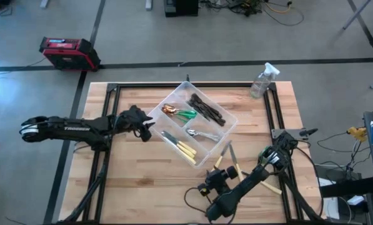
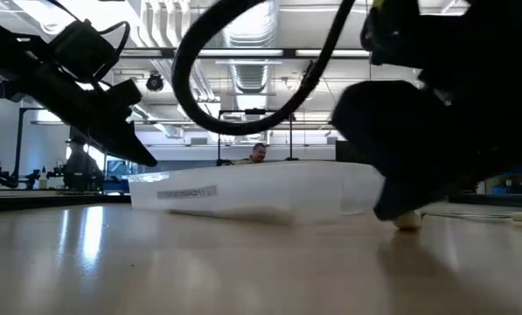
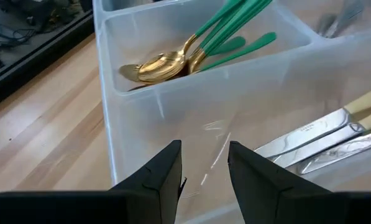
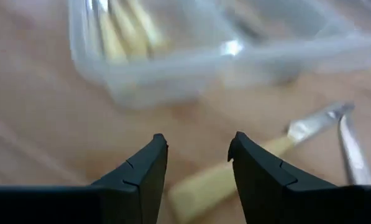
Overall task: Sort silverware
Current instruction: Put the yellow knife into the transparent silverware tray
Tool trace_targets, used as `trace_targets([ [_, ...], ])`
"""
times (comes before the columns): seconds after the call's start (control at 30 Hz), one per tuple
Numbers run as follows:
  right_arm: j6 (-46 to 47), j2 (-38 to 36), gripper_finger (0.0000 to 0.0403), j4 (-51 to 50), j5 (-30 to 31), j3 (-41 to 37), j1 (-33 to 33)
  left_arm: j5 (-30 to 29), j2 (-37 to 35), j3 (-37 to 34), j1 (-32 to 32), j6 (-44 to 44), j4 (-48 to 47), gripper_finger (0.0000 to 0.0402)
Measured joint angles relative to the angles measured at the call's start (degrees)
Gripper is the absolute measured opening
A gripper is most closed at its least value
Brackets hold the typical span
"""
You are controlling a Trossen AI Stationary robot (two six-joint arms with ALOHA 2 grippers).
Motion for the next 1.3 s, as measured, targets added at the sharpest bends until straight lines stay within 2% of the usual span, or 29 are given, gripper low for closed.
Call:
trace_targets([
  [0.13, -2.75, -0.24, 0.0157, 1.19, -6.61, 0.79, 1.79, -0.02, -0.55, 0.02, -0.28, 0.00, 0.14, 0.0119],
  [0.3, 0.93, -4.31, 0.0159, -0.35, -8.18, 1.95, 6.36, -0.04, -1.36, 0.04, -0.28, 0.18, 0.16, 0.0119],
  [0.4, 7.10, -6.44, 0.0166, -4.77, -8.62, 1.95, 9.03, -0.07, -2.18, 0.04, -0.28, 0.31, 0.19, 0.0119],
  [0.53, 19.32, -6.93, 0.0175, -12.33, -4.18, 1.35, 11.78, 0.57, -4.24, 0.07, -0.41, 0.24, 1.92, 0.0119],
  [0.7, 19.19, -6.90, 0.0181, -6.74, -2.10, -2.03, 6.92, 5.58, -8.70, 0.11, -1.03, -0.27, 5.24, 0.0119],
  [0.8, 18.67, -7.15, 0.0181, -4.58, -4.80, -3.85, 2.47, 8.09, -11.22, 0.11, -1.05, -1.54, 5.86, 0.0119],
  [0.9, 15.16, -8.52, 0.0181, -2.73, -11.52, -4.06, -2.47, 11.23, -13.15, 0.12, -1.10, -3.22, 5.67, 0.0119],
  [1.07, 1.89, -9.29, 0.0182, 3.08, -22.64, -4.06, -9.47, 13.62, -14.09, 0.13, -1.92, -4.78, 4.69, 0.0119],
  [1.2, -6.73, -9.31, 0.0183, 11.41, -25.85, -4.05, -12.09, 13.63, -13.84, 0.15, -2.88, -5.60, 3.63, 0.0119],
  [1.3, -8.91, -9.09, 0.0183, 12.64, -28.76, -4.02, -11.95, 13.64, -13.66, 0.15, -3.91, -5.87, 1.75, 0.0119],
])
